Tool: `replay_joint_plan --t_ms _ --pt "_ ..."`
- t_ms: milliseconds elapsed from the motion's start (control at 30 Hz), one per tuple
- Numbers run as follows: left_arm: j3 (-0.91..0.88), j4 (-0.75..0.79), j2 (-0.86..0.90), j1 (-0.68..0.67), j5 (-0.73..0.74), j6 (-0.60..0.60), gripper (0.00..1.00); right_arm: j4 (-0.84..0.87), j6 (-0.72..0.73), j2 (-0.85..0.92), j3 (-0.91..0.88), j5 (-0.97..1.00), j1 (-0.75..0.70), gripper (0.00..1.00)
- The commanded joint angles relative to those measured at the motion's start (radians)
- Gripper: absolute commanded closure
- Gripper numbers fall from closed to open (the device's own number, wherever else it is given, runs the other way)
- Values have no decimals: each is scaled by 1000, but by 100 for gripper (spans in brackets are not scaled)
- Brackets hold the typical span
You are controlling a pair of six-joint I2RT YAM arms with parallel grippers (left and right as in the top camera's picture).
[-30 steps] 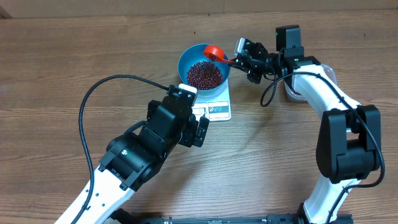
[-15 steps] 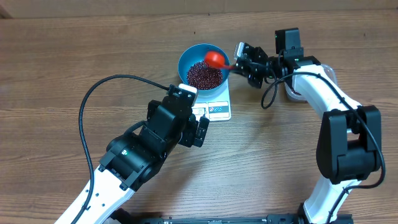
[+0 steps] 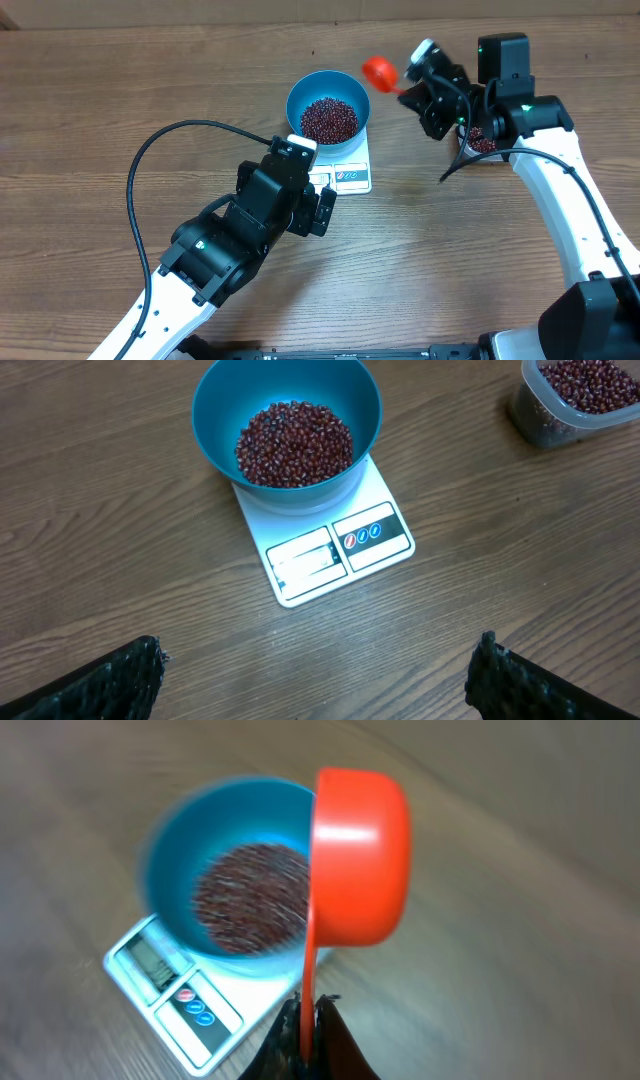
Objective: Scoop item into bowl and weigh 150g on scale
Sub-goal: 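Return the empty scoop right into the bean tub, then dip the red scoop into the red beans and drag it through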
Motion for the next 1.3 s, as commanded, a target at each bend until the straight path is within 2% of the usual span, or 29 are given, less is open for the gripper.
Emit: replay_joint_plan --t_ms 0,67,367,833,867,1033,1100,1133,1200,1267 --pt "0 3 5 6 -12 -13 1 -29 385 -10 10 229 -86 96" --pt "0 3 5 6 -12 -13 0 -50 426 -10 10 228 -134 96" --pt "0 3 5 6 -12 -13 1 -210 428 15 8 306 -328 96" --pt "0 3 5 6 -12 -13 0 -282 428 31 8 322 -343 96" --pt "0 3 5 6 -12 -13 1 -280 428 31 8 322 -343 89" --pt "0 3 5 6 -12 -13 0 -272 428 31 8 322 -343 80" --pt "0 3 5 6 -12 -13 1 -268 428 31 8 322 -343 95" --pt "0 3 5 6 -12 -13 0 -266 428 31 8 322 -343 95" --pt "0 3 5 6 -12 -13 0 -262 428 31 8 322 -343 82" --pt "0 3 5 6 -12 -13 1 -259 428 31 8 322 -343 83"
